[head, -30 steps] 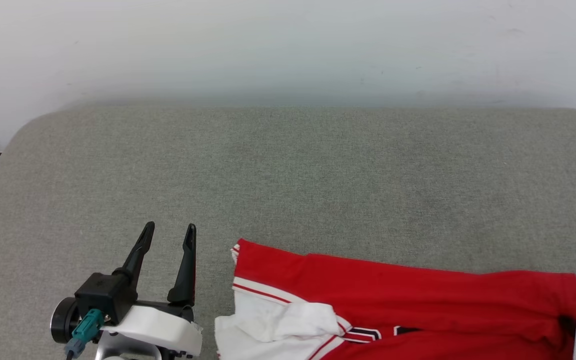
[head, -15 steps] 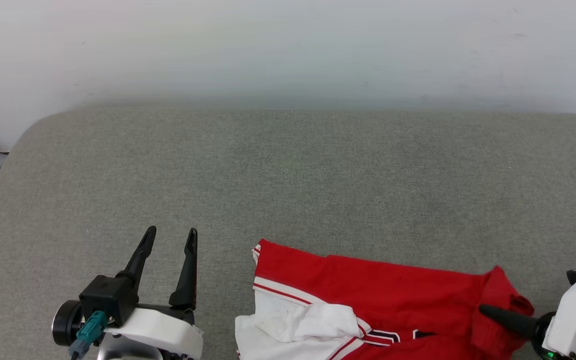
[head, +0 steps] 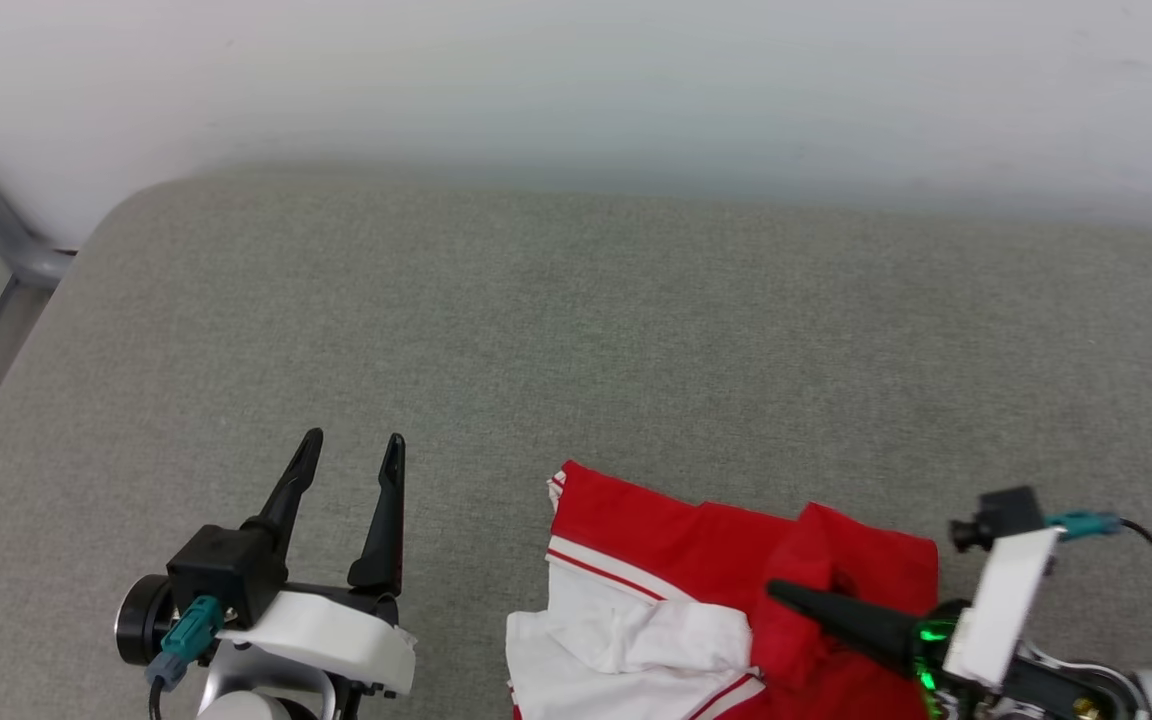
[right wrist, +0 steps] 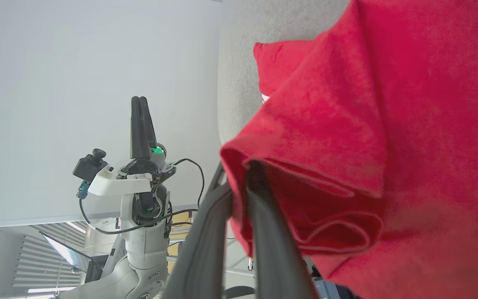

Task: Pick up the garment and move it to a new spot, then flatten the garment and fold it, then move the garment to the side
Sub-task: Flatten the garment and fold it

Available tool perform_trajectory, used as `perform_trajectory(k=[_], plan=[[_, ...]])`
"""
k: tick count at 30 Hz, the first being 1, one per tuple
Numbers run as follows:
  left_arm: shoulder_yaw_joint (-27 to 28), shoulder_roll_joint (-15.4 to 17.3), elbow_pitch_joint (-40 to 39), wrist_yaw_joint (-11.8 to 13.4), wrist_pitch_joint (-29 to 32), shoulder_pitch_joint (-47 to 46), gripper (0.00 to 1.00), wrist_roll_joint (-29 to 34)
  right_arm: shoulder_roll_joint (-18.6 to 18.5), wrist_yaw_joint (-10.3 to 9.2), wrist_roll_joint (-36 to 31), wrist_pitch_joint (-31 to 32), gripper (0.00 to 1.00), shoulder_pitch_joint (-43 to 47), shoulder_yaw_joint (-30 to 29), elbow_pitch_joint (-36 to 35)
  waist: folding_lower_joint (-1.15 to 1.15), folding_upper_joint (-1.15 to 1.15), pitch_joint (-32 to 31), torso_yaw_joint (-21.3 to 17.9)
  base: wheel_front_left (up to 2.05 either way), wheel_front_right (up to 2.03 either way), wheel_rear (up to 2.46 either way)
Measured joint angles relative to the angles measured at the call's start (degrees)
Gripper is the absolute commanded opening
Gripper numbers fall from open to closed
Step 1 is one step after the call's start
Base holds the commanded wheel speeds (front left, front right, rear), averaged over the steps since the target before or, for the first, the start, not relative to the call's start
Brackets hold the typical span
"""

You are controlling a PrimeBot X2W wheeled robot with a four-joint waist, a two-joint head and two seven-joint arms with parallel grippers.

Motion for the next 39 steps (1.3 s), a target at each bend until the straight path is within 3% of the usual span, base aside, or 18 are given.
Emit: perform_trajectory(k=[7,11,13,14,15,21,29,35,39], plan=[[-0.3,-0.8,1.0,-0.5,-0.4,-1.5,1.00,0.0,0.0,0.00,4.7,-7.8,0.00,-3.6,13.1,2.7,0.00,0.00,2.1,2.1,0.00,0.00,0.00],[-0.3,-1.3,1.7,-0.7,-0.7,-2.3,1.00,0.0,0.1,0.00,4.1,-11.8,0.00,-5.1,17.5,4.3,0.00,0.00,3.4,3.0,0.00,0.00,0.00],[-0.3,-1.6,2.1,-0.8,-0.8,-2.7,1.00,0.0,0.1,0.00,2.7,-13.7,0.45,-5.7,18.7,5.5,0.00,0.00,4.0,3.4,0.00,0.00,0.00],[-0.2,-1.9,2.3,-0.8,-0.9,-2.9,1.00,0.0,0.1,0.00,2.0,-14.4,0.77,-5.9,19.3,6.3,0.00,0.00,4.3,3.6,0.00,0.00,0.00],[-0.2,-2.0,2.5,-0.9,-0.9,-3.0,1.00,0.0,0.1,0.00,1.9,-14.7,1.00,-6.0,19.9,6.9,0.00,0.00,4.5,3.7,0.00,0.00,0.00],[0.0,-2.5,3.6,-1.2,-1.1,-3.1,1.00,-0.1,0.1,-0.01,1.8,-17.1,1.00,-6.7,22.7,6.9,0.00,0.00,4.9,3.5,0.00,0.00,0.00],[0.1,-2.5,4.3,-1.2,-1.4,-3.1,1.00,0.4,-3.0,0.00,-11.5,-27.8,1.00,-8.3,25.9,-1.6,0.00,0.00,3.1,1.9,0.00,0.00,0.00],[0.4,-2.1,4.4,-0.9,-1.4,-2.7,1.00,0.7,-6.2,0.00,-26.0,-39.1,1.00,-8.0,21.9,-3.3,-0.01,0.00,1.6,0.5,0.00,0.00,0.00],[0.9,-1.8,4.5,-0.3,-1.4,-1.7,1.00,1.0,-6.8,0.00,-33.7,-43.2,1.00,-5.9,15.0,-3.5,0.00,0.00,0.5,-0.8,0.00,0.00,0.00]])
